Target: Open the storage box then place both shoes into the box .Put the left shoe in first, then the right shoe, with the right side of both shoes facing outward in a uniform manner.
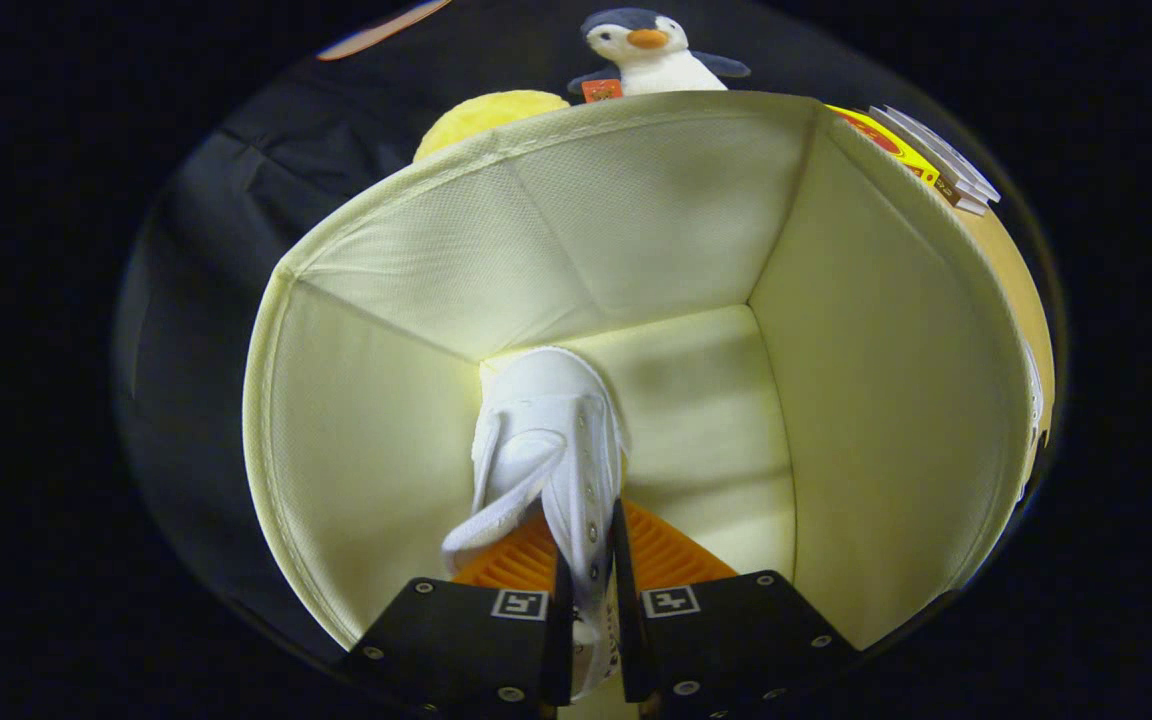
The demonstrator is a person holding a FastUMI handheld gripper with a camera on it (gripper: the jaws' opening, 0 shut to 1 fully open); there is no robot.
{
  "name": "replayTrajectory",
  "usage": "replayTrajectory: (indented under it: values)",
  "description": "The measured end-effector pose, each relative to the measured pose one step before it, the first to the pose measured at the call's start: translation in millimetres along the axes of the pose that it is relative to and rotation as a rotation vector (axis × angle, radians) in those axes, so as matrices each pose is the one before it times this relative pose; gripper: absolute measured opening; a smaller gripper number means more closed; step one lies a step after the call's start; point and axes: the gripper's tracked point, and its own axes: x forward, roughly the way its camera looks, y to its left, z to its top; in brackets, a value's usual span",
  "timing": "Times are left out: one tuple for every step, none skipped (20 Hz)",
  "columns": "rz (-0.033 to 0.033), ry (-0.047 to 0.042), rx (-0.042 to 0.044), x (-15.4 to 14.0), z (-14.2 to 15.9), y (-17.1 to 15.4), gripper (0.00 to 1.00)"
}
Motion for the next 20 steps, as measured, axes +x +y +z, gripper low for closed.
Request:
replayTrajectory:
  values:
    - [0.01914, 0.0285, -0.00175, -6.23, -5.85, 0.27, 0.25]
    - [0.032, 0.0014, 0.00201, -7.72, 1.9, 1.54, 0.33]
    - [0.03618, -0.00895, 0.00628, -8.74, 3.77, 2.39, 0.38]
    - [0.04, -0.01609, 0.01264, -10.76, 3.39, 2.71, 0.43]
    - [0.04927, -0.01625, 0.01781, -11.07, 6.11, 3.77, 0.47]
    - [0.04892, -0.01175, 0.01729, -11.97, 3.82, 4.8, 0.52]
    - [0.04959, -0.01034, 0.00873, -12.81, 3.88, 4.2, 0.57]
    - [0.04191, -0.02259, -0.00875, -10.86, 5.88, 2.14, 0.62]
    - [0.01376, -0.02592, -0.02638, -12.41, 6.65, -3.31, 0.67]
    - [0.00802, -0.02613, -0.03475, -14.16, 5.85, -4.69, 0.73]
    - [0.01323, -0.02691, -0.02995, -12.29, 7.12, -4.96, 0.77]
    - [0.02266, -0.02265, -0.01663, -12.19, 2.92, -0.92, 0.8]
    - [0.01504, -0.0269, -0.0171, -11.98, 6.66, -3.67, 0.81]
    - [0.00378, -0.03642, -0.02576, -14.45, 6.98, -8.07, 0.86]
    - [-0.00924, -0.03648, -0.03065, -12.1, 6.21, -10.26, 0.89]
    - [-0.01581, -0.03563, -0.03623, -10.07, 6.76, -13.66, 0.91]
    - [-0.02219, -0.03221, -0.04526, -8.6, 3.64, -17.28, 0.93]
    - [-0.03729, -0.02227, -0.03697, -7.85, -0.2, -22.53, 0.96]
    - [-0.037, -0.01643, -0.02781, -7.41, -1.69, -21.66, 0.97]
    - [-0.0358, -0.01038, -0.02004, -5.59, -3.41, -22.84, 0.98]
